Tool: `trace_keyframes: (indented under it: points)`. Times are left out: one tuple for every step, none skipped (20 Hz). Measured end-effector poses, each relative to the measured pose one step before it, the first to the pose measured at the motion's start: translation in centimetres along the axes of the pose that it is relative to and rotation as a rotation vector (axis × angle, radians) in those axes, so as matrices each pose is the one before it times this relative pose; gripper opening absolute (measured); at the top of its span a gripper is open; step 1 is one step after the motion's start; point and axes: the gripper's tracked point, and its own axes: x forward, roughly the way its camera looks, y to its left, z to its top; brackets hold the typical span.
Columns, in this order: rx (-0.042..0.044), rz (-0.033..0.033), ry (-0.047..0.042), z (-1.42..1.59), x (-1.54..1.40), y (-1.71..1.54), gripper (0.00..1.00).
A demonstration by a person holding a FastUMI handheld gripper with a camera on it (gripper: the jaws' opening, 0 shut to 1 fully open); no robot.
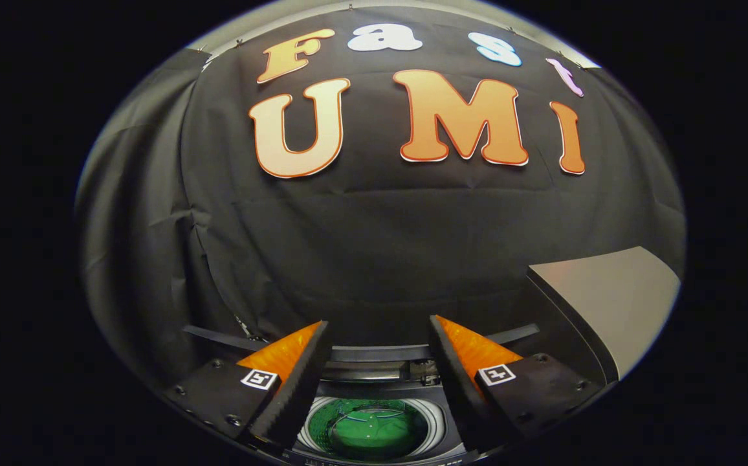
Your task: Put the clothes into the washing machine and then close the washing machine lid.
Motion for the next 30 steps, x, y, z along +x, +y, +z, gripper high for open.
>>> trace_keyframes:
  points:
    - [0.00020,0.00505,-0.00887,-0.118,-0.136,-0.013,0.97]
    - [-0.00052,0.00399,-0.00611,-0.212,-0.229,-0.003,0.97]
    - [-0.00011,0.00104,-0.00441,-0.121,-0.232,-0.052,0.97]
    - [-0.00463,0.00154,-0.00664,-0.123,-0.157,0.050,0.97]
    - [-0.00422,0.00536,-0.00771,-0.088,-0.149,0.060,0.97]
    - [0.00109,0.00325,-0.00803,0.046,-0.179,0.116,0.97]
    - [0.00181,0.00217,-0.00596,-0.109,-0.062,-0.018,0.96]
    - [0.00054,0.00190,-0.00687,-0.204,-0.100,-0.023,0.96]
    - [-0.00173,0.00127,-0.01072,-0.045,-0.097,-0.050,0.96]
    - [-0.00204,0.00364,-0.01115,-0.060,-0.201,0.051,0.96]
    - [0.00026,0.00275,-0.01125,0.016,-0.102,0.010,0.96]
    - [0.00171,0.00336,-0.00659,-0.151,-0.077,0.040,0.96]
    - [-0.00228,0.00276,-0.00683,-0.140,-0.087,-0.051,0.96]
    - [-0.00465,0.00357,-0.00370,-0.017,-0.114,0.065,0.96]
    - [-0.00080,0.00269,-0.00440,-0.099,-0.108,0.031,0.96]
    - [0.00150,0.00216,-0.00514,-0.055,-0.019,0.009,0.96]
    - [0.00046,0.00250,-0.00353,-0.064,-0.079,-0.015,0.96]
    - [0.00010,0.00176,-0.00605,-0.105,-0.176,-0.010,0.96]
    - [-0.00062,0.00274,-0.00037,-0.185,-0.141,0.030,0.96]
    - [-0.00048,0.00379,-0.00168,-0.388,-0.076,0.044,0.96]
    - [-0.00051,0.00478,0.00034,-0.296,-0.062,0.030,0.96]
    - [-0.00008,0.00012,0.00954,-0.699,-0.158,-0.011,0.96]
    - [0.00616,-0.00263,0.04080,-1.752,-0.035,-0.224,0.97]
    - [0.01721,-0.00111,0.04866,-2.155,-0.476,-0.179,0.97]
    - [0.01241,0.00068,0.02252,-2.080,0.006,-0.194,0.97]
    - [0.00793,-0.00833,0.02861,-1.672,0.193,-0.275,0.97]
    - [0.01381,0.00237,0.01987,-1.065,0.091,-0.069,0.97]
    - [0.00844,-0.00095,0.01199,-0.582,-0.107,0.028,0.97]
    - [0.00056,-0.00324,0.01281,-0.658,0.104,-0.103,0.98]
    - [0.00357,0.00097,0.00861,-0.396,-0.020,-0.028,0.98]
